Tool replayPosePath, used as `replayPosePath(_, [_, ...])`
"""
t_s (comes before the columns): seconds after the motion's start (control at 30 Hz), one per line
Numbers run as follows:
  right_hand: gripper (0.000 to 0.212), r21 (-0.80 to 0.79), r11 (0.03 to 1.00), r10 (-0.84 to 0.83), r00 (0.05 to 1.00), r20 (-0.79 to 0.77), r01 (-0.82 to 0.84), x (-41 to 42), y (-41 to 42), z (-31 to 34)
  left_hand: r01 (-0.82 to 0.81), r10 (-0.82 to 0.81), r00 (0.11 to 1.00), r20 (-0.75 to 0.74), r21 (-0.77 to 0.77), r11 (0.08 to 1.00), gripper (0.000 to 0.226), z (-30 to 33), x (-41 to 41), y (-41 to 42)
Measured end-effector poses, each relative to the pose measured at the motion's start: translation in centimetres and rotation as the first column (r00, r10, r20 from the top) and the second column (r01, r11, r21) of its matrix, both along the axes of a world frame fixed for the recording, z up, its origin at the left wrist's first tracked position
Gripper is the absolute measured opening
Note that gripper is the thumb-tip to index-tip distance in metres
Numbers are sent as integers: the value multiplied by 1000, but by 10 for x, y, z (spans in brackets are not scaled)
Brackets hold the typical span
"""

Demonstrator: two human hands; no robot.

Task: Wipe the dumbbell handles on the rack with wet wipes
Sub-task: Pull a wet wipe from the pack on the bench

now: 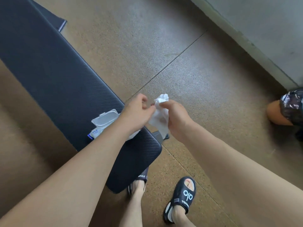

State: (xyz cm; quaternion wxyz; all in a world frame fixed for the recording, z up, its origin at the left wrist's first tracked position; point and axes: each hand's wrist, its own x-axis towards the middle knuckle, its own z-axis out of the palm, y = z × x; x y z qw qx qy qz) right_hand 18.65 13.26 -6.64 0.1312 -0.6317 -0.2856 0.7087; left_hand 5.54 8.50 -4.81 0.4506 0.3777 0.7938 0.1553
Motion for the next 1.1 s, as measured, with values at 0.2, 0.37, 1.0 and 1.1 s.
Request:
replayPosePath(0.2, [16, 44, 991, 128, 991, 38, -129, 27, -10, 9, 164, -275, 733, -622, -231, 959, 56, 0, -33, -21])
replayPosePath(0.37, [13, 62, 964, 255, 966, 46, -258, -5, -36, 1, 134, -282, 850, -444, -336, 932, 36, -12, -41, -46])
replayPosePath(1.0, [39, -29, 1000, 9, 1000, 20, -9, -19, -30, -4, -97, 215, 843, 494, -254, 962, 32, 9, -13, -21])
replayPosePath(1.1, [25, -45, 994, -100, 995, 5, 100, 8, -14, 12, -83, 132, 934, 333, -158, 984, 9, 13, 7, 2])
